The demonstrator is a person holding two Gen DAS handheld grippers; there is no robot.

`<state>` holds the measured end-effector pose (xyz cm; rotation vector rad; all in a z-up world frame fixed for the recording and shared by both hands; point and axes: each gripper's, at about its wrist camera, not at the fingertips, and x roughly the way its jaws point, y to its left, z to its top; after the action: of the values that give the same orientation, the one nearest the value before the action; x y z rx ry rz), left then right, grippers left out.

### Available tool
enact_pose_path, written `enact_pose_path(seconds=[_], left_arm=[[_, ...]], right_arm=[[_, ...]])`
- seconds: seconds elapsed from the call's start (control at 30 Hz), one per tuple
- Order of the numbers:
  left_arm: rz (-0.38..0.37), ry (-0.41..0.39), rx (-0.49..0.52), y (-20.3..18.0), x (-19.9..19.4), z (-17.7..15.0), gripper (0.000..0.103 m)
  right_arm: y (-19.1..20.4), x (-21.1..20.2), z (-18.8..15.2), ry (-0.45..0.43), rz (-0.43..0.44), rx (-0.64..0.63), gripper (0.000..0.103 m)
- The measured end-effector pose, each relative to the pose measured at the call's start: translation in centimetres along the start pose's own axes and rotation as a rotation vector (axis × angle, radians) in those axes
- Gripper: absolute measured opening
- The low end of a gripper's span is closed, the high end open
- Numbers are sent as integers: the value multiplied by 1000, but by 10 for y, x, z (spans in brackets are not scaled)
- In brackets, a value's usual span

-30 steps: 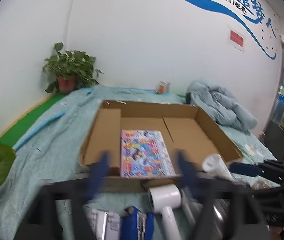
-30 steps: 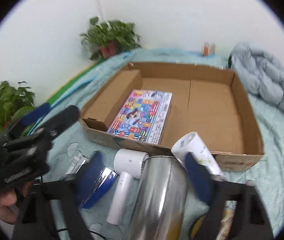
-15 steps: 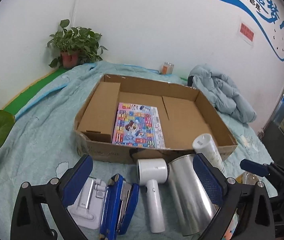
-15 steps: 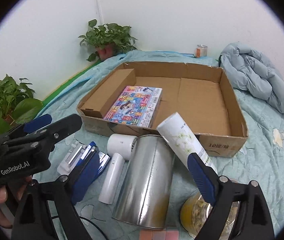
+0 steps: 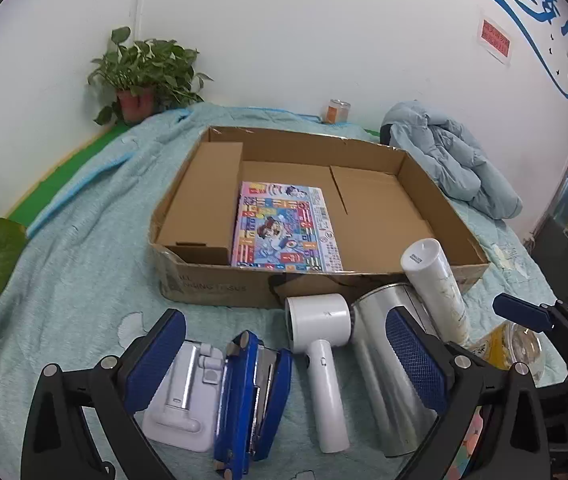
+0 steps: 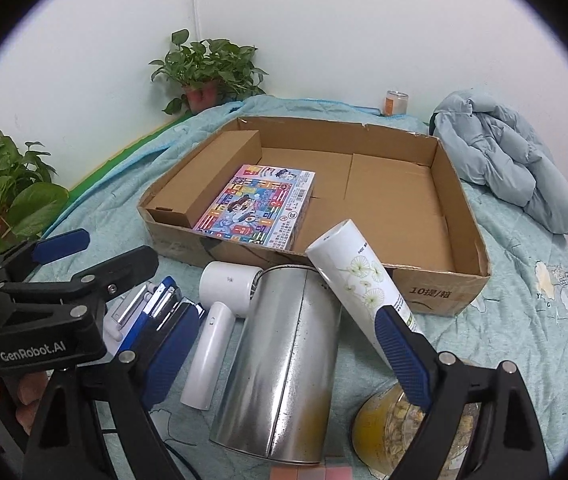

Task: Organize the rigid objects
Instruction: 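Grasp the silver metal can with the left tool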

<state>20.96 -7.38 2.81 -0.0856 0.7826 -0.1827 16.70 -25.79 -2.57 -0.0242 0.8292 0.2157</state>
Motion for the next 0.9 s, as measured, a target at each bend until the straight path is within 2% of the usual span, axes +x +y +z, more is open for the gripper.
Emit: enact_pose_path(seconds=[0.13,0.23,0.33,0.47,0.53,0.63,0.7,0.8,0.87,0.9], left_arm=[[-55,46,6,-1,8,-2,101],[-90,87,31,-4,14,-10,101],[-156,146,28,-6,28,-19,101],[-258,223,9,-14,49,-27,101],[-343,266,11,-21,63,-30,101],[-448,327,-4,-33,80,-33,99],[-482,349,-8,-39,87,-34,95],[-546,393,-4,-52,99,-36,94],[-546,438,13,-60,108,-41,86],[-539,451,13,-62,110,-43,86]], right_arm=[[8,-11,-9,-25,43,-55,90],[24,-32,-33,-81,193,-153,90],[34,-39,-54,-80,255,-156,90],[29,-15,-68,29,226,-41,90],[22,-10,-66,32,158,15,90],[8,-1,-58,69,128,102,90],[6,6,-54,93,89,105,90],[3,20,-55,148,89,133,90],[7,23,-58,153,57,113,90],[6,24,-59,153,53,114,90]])
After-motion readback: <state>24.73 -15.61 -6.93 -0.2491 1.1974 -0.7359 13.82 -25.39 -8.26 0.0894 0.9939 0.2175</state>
